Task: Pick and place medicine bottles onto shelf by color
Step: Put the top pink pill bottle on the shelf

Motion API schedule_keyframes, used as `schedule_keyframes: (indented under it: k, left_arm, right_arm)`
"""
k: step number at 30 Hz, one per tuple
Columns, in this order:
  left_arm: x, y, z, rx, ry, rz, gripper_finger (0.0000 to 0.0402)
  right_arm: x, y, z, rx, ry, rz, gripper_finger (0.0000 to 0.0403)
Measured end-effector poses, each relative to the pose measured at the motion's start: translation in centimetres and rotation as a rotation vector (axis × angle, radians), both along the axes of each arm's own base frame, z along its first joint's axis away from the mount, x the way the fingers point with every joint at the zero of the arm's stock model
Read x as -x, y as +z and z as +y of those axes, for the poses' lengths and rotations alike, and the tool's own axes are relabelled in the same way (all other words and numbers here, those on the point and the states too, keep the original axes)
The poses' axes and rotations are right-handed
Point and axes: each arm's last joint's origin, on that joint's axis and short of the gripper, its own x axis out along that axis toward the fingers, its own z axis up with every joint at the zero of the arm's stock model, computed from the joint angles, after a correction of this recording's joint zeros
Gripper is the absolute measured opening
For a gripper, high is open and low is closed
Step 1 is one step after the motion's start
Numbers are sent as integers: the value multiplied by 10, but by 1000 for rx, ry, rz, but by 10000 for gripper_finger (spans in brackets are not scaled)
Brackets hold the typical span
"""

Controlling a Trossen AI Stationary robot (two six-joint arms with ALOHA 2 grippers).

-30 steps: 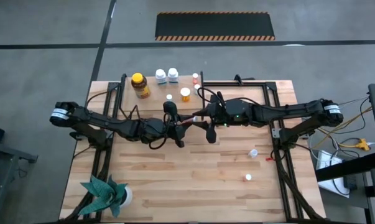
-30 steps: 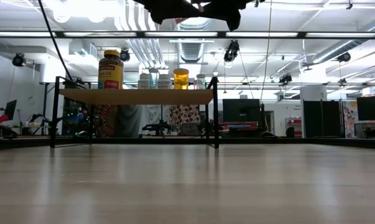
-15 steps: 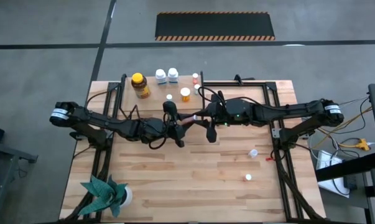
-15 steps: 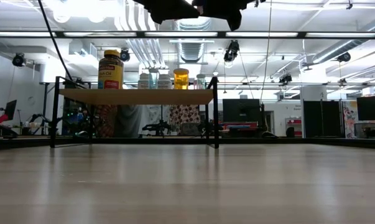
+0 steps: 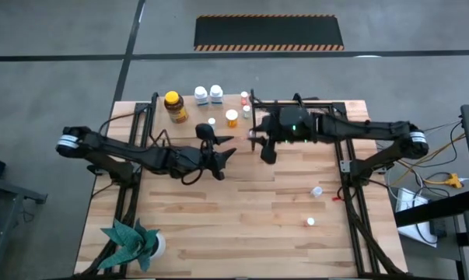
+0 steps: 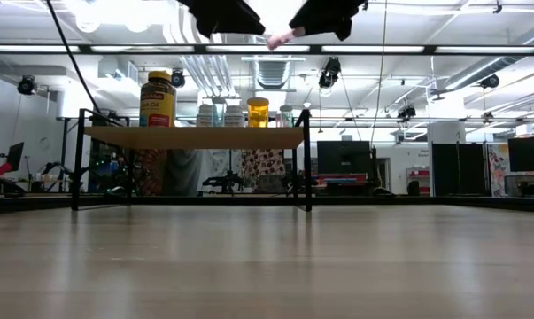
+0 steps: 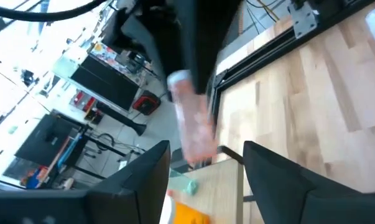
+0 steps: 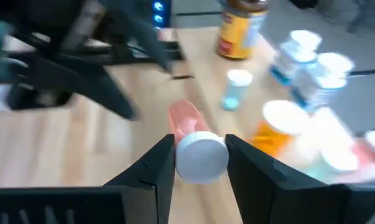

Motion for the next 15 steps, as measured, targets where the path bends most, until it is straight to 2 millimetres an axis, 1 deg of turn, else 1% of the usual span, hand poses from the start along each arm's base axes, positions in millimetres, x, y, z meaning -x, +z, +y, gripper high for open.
schedule_keyframes:
  k: [3,5,10,15]
  left_arm:
    - [6,5,0,29,3,-19,188]
    - [8,7,1,42,5,-37,188]
    - [11,11,1,47,3,-50,188]
    - [13,13,0,48,1,-56,188]
  right_arm:
    - [0,6,-18,35,-26,73,117]
    - [-5,8,-29,54,-3,109,113]
    - [-22,3,-58,95,89,269,110]
    - [-39,-4,-80,155,207,443,109]
